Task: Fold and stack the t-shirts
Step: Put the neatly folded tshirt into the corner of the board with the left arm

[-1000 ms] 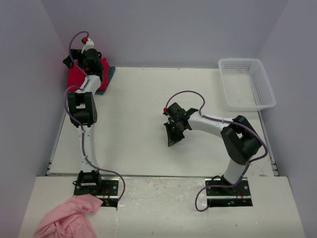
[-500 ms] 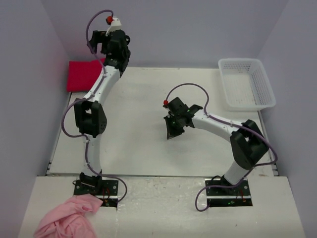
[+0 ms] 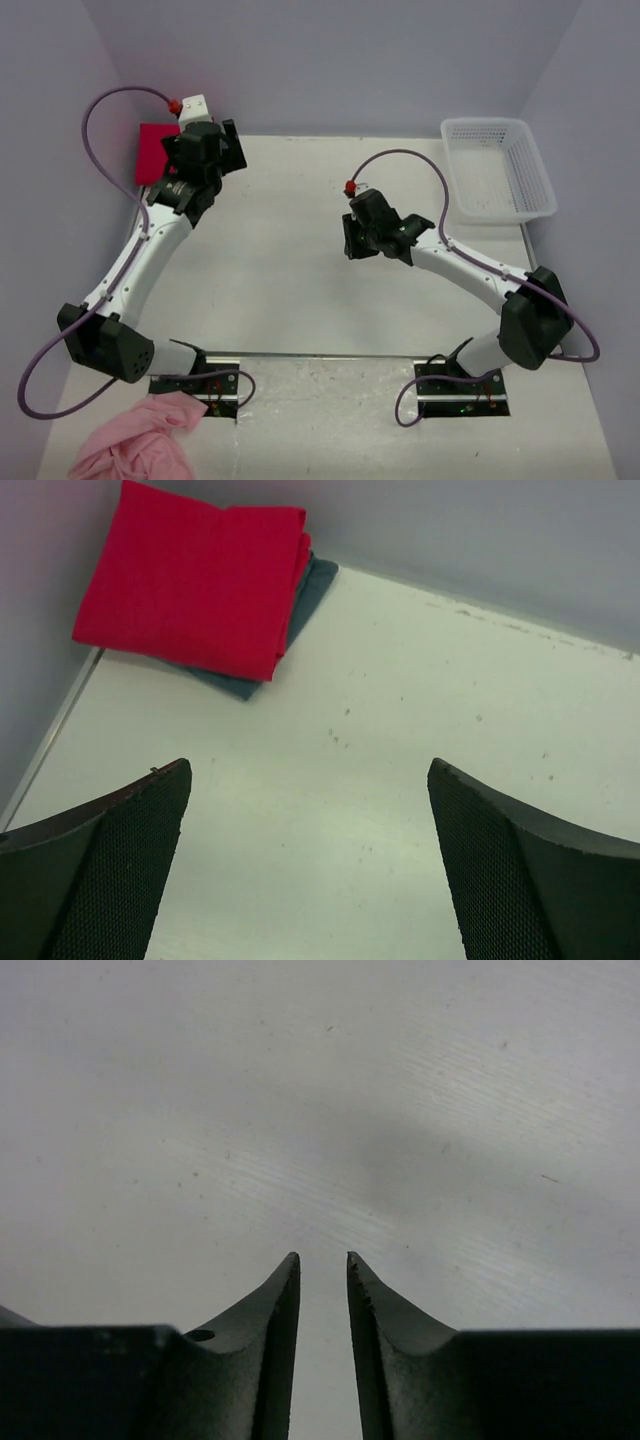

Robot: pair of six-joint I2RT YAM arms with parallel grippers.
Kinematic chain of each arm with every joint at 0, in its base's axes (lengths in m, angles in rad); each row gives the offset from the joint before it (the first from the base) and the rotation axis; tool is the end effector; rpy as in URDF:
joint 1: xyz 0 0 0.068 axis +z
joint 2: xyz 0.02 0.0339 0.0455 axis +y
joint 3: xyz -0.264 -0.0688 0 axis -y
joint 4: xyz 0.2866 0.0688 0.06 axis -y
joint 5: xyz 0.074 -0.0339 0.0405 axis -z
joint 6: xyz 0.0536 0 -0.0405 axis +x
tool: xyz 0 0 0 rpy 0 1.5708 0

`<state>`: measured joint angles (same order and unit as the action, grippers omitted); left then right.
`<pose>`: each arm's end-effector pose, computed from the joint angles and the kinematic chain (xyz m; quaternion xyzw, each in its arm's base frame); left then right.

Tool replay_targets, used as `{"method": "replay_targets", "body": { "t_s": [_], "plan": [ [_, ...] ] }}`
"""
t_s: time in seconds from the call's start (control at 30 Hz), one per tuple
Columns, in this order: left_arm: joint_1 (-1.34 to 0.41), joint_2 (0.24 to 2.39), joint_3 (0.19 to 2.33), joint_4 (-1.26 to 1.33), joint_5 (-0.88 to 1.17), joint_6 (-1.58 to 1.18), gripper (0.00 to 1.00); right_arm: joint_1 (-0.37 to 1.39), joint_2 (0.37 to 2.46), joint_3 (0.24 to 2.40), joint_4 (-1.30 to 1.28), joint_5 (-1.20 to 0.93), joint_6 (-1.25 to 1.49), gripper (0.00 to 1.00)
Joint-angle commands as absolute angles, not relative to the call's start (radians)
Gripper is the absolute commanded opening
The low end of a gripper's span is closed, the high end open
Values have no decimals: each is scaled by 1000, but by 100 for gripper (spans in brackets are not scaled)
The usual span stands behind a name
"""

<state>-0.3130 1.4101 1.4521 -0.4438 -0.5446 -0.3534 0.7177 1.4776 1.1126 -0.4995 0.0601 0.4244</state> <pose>0.3624 -0.0881 0.3992 -0.1646 0.8001 0.0381 0.5756 0.2788 0.2391 0.2331 -0.1268 0.9293 0.1631 0.3061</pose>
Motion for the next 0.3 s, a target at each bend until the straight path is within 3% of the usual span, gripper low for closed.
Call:
{"method": "replay_targets", "body": {
  "t_s": [0.0, 0.07, 0.1, 0.23, 0.27],
  "plan": [
    [-311, 1307, 1346, -489, -483, -420, 100, 709, 1468, 1112, -480, 201, 419, 30],
    [-310, 1240, 1280, -489, -482, -408, 100, 704, 1442, 1059, -403, 166, 385, 33],
    [-311, 1220, 1249, -494, -465, -411, 100, 701, 1409, 1039, -376, 140, 377, 50],
    [-311, 1143, 1177, -508, -373, -428, 100, 664, 1373, 1011, -365, 103, 399, 62],
    [-311, 1115, 1164, -515, -356, -437, 100, 660, 1367, 1014, -380, 133, 399, 73]
  ]
}}
